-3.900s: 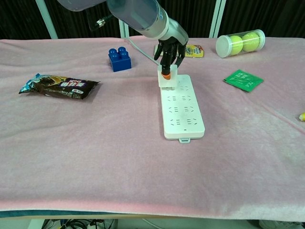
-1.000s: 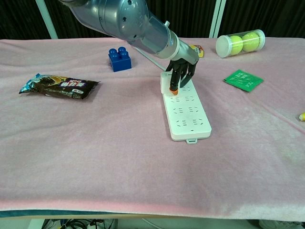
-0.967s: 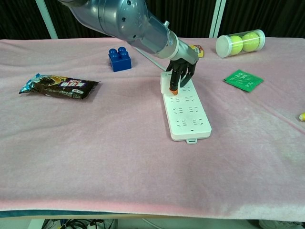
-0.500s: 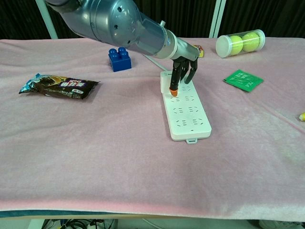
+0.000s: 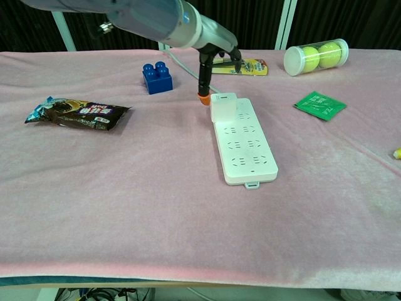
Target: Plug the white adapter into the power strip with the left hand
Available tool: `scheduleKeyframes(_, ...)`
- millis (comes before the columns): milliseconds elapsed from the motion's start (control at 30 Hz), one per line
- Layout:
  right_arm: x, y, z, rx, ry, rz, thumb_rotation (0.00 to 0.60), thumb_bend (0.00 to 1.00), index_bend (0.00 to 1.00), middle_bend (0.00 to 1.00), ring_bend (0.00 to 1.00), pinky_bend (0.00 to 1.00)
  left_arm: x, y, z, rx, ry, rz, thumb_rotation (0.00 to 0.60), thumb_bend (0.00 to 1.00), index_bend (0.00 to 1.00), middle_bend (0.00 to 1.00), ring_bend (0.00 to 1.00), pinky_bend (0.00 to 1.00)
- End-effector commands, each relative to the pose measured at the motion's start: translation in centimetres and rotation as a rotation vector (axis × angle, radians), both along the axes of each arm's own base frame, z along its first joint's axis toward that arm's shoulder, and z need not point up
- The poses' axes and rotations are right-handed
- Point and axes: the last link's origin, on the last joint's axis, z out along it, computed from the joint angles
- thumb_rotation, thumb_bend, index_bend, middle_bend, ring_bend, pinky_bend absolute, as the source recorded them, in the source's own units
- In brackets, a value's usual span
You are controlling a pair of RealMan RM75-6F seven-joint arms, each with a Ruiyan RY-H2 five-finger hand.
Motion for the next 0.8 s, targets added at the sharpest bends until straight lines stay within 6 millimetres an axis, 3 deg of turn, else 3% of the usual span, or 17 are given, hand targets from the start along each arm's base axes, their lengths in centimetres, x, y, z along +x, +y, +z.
scheduleKeyframes(33, 0.0, 0.0, 0.1, -0.009, 0.002, -0.002, 0.6, 0.21, 0.02, 0.05, 0.12, 0.14, -4.4, -1.6, 7.8, 0.177, -0.009, 0.018, 0.6, 0.09, 0.13, 0.01, 0.0, 0.0)
scheduleKeyframes(167, 0.0, 0.0, 0.2, -0.014, 0.012, 0.0, 0.6, 0.22, 0.02, 0.05, 0.12, 0.14, -9.0, -4.6, 12.6, 0.225, -0.106, 0.043, 0.6, 0.09, 0.13, 0.04, 0.0, 0.0)
scheduleKeyframes(333, 0.1, 0.1, 0.2, -0.016, 0.025, 0.004, 0.6, 0.22, 0.02, 0.05, 0.12, 0.14, -17.2, -8.7, 16.7, 0.249, -0.13, 0.12, 0.6, 0.1, 0.13, 0.07, 0.0, 0.0)
scheduleKeyframes(533, 0.1, 0.0, 0.1, -0.018, 0.037, 0.008, 0.6, 0.21, 0.02, 0.05, 0.12, 0.14, -25.3, -13.0, 18.7, 0.294, -0.232, 0.24, 0.6, 0.1, 0.13, 0.06, 0.0, 0.0)
scheduleKeyframes(700, 0.3, -0.1, 0.0, -0.017, 0.038, 0.016, 0.6, 0.22, 0.02, 0.05, 0.12, 0.14, -29.6, -15.8, 19.6, 0.356, -0.326, 0.292, 0.6, 0.1, 0.13, 0.04, 0.0, 0.0)
scheduleKeyframes(800, 0.3, -0.1, -0.1, -0.016, 0.042, 0.023, 0.6, 0.21, 0.02, 0.05, 0.12, 0.14, -30.9, -17.0, 19.7, 0.37, -0.366, 0.283, 0.6, 0.1, 0.13, 0.04, 0.0, 0.0)
